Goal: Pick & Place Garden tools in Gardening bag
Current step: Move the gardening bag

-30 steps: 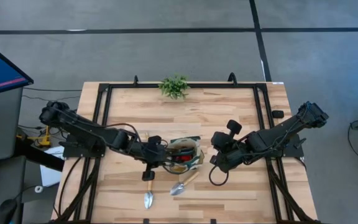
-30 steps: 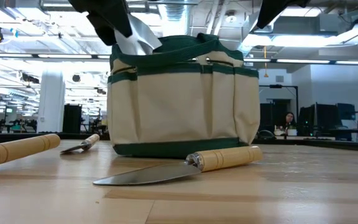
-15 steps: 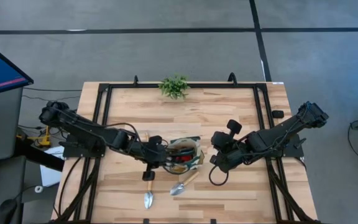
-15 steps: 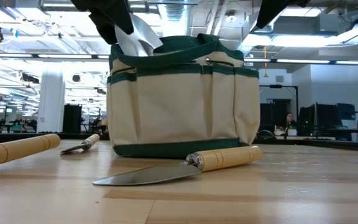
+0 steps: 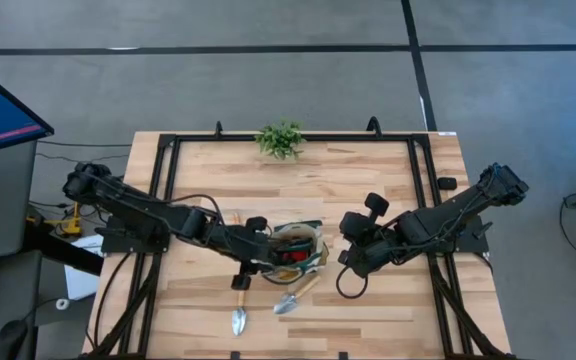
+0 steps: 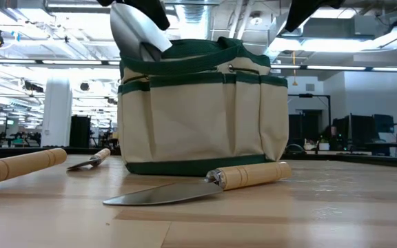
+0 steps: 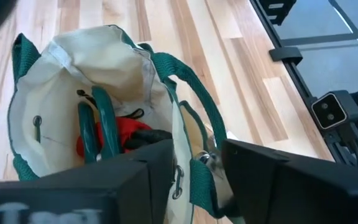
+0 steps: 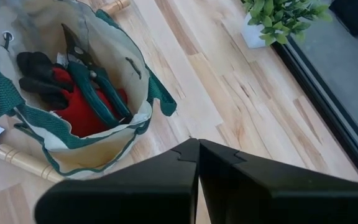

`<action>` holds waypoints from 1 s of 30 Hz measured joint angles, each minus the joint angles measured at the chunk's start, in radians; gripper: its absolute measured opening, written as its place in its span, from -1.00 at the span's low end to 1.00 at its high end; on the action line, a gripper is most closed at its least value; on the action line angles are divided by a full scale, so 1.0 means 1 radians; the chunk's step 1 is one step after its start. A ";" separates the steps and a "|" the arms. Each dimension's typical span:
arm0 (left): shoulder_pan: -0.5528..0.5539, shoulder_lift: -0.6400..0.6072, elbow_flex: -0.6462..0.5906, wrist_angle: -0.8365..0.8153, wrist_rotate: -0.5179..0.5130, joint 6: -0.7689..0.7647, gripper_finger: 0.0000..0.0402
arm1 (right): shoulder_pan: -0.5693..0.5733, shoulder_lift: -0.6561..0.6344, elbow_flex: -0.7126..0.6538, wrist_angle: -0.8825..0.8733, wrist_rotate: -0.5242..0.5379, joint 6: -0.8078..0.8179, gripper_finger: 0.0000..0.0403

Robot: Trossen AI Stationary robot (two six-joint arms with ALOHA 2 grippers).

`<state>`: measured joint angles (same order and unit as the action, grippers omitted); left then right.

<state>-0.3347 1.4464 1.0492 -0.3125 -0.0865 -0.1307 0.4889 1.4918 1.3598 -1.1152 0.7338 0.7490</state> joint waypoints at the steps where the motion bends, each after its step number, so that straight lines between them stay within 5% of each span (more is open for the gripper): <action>1: 0.000 0.000 0.000 0.000 0.000 0.000 -0.33 | 0.000 0.000 0.000 0.000 0.000 0.000 -1.00; 9: 0.009 -0.058 -0.001 -0.003 0.000 0.002 -0.32 | 0.000 0.000 0.000 -0.004 -0.003 0.000 -1.00; 23: -0.024 -0.480 -0.059 0.005 -0.076 0.051 -0.66 | 0.053 0.000 0.000 0.019 -0.042 -0.053 -1.00; 30: -0.127 -0.638 -0.205 0.123 -0.135 0.100 -0.97 | 0.121 0.000 -0.086 0.380 -0.177 -0.307 -1.00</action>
<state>-0.4617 0.8088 0.8441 -0.1895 -0.2218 -0.0303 0.6094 1.4918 1.2735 -0.7351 0.5565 0.4422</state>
